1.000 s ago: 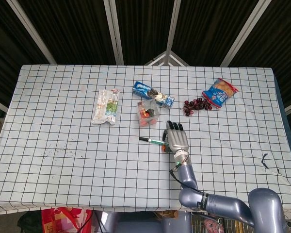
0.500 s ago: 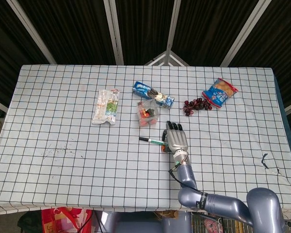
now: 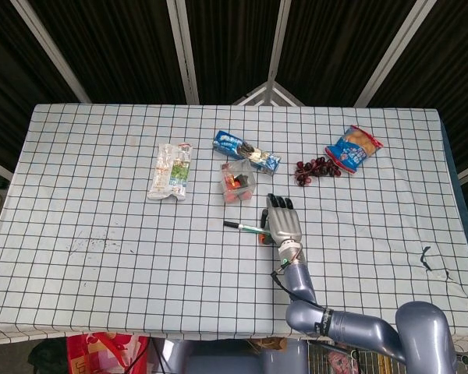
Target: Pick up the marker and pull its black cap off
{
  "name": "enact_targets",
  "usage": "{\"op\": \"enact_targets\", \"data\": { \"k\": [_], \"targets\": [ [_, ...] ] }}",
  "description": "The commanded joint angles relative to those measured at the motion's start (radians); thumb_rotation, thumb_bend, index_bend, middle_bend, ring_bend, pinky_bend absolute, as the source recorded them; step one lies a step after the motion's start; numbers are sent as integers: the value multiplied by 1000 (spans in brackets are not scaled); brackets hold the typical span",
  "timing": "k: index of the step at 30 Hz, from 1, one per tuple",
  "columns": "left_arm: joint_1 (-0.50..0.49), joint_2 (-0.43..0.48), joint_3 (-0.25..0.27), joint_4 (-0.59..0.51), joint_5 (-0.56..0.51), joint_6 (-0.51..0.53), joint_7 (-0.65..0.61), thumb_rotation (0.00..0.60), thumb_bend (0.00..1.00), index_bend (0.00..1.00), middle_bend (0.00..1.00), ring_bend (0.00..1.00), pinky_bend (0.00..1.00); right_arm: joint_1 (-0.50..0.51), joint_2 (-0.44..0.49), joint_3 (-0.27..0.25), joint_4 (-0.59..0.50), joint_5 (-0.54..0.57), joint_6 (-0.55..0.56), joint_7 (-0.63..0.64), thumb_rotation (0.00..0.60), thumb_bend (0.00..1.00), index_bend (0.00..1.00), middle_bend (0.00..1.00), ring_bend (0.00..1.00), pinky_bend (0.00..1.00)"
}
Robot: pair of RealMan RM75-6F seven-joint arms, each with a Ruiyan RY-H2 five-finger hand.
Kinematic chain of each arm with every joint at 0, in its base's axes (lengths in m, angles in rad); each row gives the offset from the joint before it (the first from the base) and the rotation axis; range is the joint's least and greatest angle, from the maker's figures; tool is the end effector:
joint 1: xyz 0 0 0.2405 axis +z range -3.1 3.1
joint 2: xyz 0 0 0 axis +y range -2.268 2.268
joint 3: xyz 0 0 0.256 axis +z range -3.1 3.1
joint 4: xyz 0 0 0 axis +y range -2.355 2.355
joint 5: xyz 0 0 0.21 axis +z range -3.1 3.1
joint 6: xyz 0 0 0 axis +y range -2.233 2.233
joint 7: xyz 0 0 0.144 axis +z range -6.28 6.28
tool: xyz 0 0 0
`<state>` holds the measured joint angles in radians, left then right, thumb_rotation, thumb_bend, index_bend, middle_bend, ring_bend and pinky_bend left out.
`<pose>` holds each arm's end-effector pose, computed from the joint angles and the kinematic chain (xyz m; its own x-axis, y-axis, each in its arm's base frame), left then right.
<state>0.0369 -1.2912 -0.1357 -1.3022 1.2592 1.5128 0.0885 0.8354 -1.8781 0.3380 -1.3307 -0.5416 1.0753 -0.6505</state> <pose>-0.3976 0.1479 0.1673 0.5769 -0.0248 0.8164 0.7634 0.3718 -0.5282 -0.1252 -0.3511 -0.0882 0.2518 -0.3882 0.8865 -0.9590 0.0231 0.2825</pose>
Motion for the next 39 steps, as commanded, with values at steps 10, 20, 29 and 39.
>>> {"op": "enact_targets", "data": {
  "k": [10,20,29,39],
  "targets": [
    [0,-2,0,-3,4,3,5,600,505,51,0,0,9,1,1,1,11,-1,-9,5,600,327,644,71,51,0],
    [5,0,1,-5,5,9,6,600,505,50,0,0,9,4,-7,-2,27,3,-27,12,600,327,650,71,51,0],
    [5,-2,1,-3,7,10,5,600,505,51,0,0,9,7,-11,-3,37,3,-34,13,600,328,671,71,51,0],
    [8,1,-1,-4,7,13,-6,600,505,50,0,0,9,-18,29,-1,-37,-44,-17,58,600,358,736,71,56,0]
  ]
}}
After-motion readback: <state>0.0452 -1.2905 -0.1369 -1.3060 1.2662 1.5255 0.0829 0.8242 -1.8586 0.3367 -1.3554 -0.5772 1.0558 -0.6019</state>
